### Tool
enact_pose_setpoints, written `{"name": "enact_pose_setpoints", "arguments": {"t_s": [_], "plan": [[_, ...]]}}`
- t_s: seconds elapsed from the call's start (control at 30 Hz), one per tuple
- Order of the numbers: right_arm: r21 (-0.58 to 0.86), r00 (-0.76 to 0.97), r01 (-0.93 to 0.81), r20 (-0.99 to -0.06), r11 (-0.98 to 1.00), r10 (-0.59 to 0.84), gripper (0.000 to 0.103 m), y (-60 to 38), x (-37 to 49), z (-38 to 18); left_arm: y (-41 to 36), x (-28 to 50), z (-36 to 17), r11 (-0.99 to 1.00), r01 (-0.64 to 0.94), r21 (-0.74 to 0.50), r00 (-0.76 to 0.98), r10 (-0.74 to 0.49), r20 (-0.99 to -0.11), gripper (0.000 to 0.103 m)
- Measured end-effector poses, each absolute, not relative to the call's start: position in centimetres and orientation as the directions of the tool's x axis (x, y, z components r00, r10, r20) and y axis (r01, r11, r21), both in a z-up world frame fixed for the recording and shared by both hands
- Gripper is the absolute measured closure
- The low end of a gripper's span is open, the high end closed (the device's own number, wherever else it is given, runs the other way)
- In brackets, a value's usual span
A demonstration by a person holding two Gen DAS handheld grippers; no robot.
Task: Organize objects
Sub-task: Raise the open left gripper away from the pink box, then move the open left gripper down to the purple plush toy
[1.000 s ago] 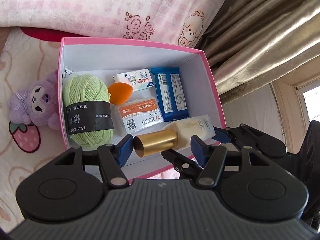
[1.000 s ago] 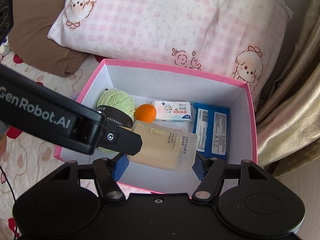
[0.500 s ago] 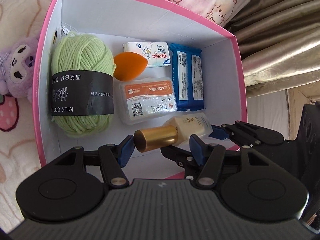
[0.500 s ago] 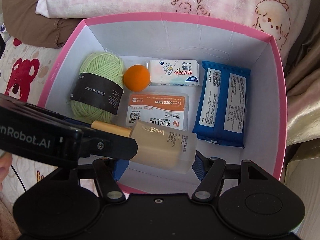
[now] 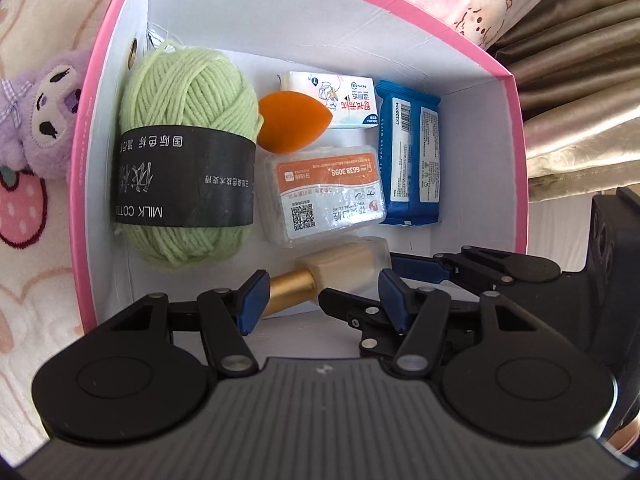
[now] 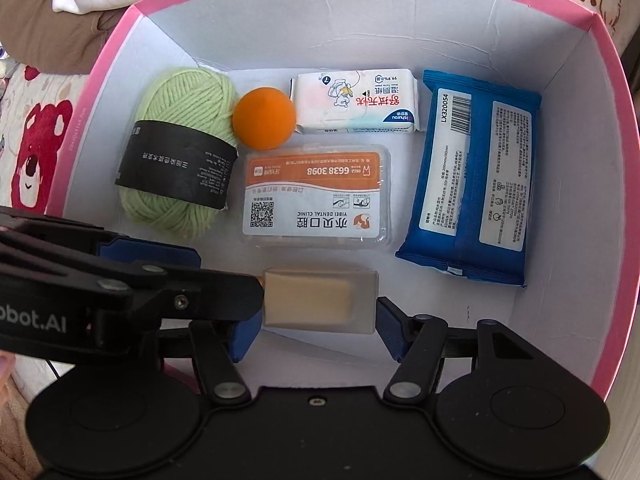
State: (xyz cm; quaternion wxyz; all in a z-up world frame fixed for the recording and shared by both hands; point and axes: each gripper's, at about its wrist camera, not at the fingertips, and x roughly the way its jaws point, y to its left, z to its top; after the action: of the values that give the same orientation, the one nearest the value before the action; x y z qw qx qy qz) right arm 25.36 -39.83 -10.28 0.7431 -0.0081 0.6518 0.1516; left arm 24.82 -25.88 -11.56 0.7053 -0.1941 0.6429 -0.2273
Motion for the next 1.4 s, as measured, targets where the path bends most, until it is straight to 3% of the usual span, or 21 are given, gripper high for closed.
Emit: {"name": "enact_pose_setpoints", "arguments": {"t_s": [0.2,0.43,0.67,1.07,1.4], "plan": [[0.111,0.222,-0.219,-0.962,0.969,0.160,0.034,-40.1,23.3,-7.1,-25.6,24.1,-8.7,0.844,0.143,-0.517,0.108,-0.533,-0.839,0.041],[0.076,0.466,-0.210,-0.869,0.975,0.168,0.034,-40.4,17.4,-0.1,-23.9,21.2,-2.9,0.874,0.277,-0.400,0.165,-0.453,-0.876,0.037],[0.057,0.572,-0.196,-0.804,0.979,0.162,0.034,-38.3,13.6,4.9,-19.4,18.1,2.1,0.886,0.317,-0.339,0.250,-0.423,-0.871,0.019],[0.007,0.601,-0.285,-0.778,0.958,0.185,0.025,-31.9,9.1,10.2,-10.2,14.4,6.5,0.917,0.318,-0.239,0.355,-0.349,-0.867,0.015],[0.051,0.566,-0.399,-0.772,0.916,0.290,0.024,-25.6,8.3,9.5,-5.0,13.4,5.1,0.914,0.295,-0.279,0.374,-0.379,-0.846,0.012]]}}
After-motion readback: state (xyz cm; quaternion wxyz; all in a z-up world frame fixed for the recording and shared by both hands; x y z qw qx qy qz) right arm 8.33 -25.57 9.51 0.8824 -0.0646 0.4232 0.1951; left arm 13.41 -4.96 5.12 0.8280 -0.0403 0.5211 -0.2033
